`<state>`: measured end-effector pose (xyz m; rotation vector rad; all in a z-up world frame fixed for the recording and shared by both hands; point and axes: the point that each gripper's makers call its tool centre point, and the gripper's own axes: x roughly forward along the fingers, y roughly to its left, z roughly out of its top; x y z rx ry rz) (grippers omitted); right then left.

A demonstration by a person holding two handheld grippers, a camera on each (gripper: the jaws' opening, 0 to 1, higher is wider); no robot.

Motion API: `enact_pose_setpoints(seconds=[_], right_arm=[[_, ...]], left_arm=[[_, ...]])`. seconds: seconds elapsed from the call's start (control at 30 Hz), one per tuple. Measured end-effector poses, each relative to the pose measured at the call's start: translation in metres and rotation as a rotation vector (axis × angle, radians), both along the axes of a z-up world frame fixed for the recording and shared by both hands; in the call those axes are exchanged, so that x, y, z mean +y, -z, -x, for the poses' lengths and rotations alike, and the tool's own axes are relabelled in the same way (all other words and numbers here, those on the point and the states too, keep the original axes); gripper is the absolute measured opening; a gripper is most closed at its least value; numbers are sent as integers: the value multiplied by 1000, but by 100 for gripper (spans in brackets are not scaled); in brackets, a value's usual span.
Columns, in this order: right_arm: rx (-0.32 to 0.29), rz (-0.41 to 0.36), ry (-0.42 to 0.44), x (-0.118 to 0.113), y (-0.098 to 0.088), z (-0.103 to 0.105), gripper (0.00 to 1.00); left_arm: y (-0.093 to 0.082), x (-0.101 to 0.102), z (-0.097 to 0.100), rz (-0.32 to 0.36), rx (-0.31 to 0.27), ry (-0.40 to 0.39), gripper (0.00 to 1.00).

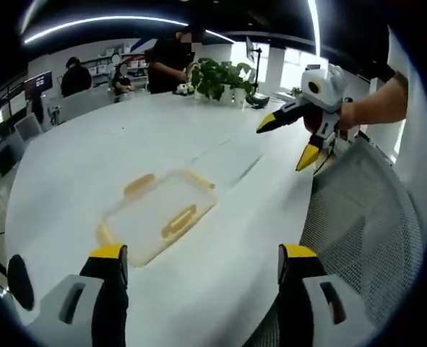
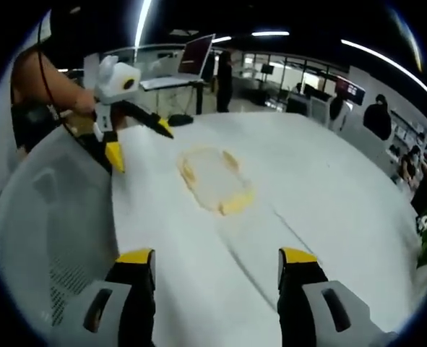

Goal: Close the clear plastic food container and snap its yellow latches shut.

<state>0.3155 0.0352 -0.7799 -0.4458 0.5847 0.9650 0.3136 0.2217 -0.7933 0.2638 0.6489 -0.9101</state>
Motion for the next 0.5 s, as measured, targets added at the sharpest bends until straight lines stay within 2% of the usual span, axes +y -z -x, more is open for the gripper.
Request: enact_pose_setpoints(seconds=[0.5], right_arm=[[0, 33, -91, 20, 2, -13, 66]], left_arm=[[8, 7, -7, -53, 2, 74, 81]])
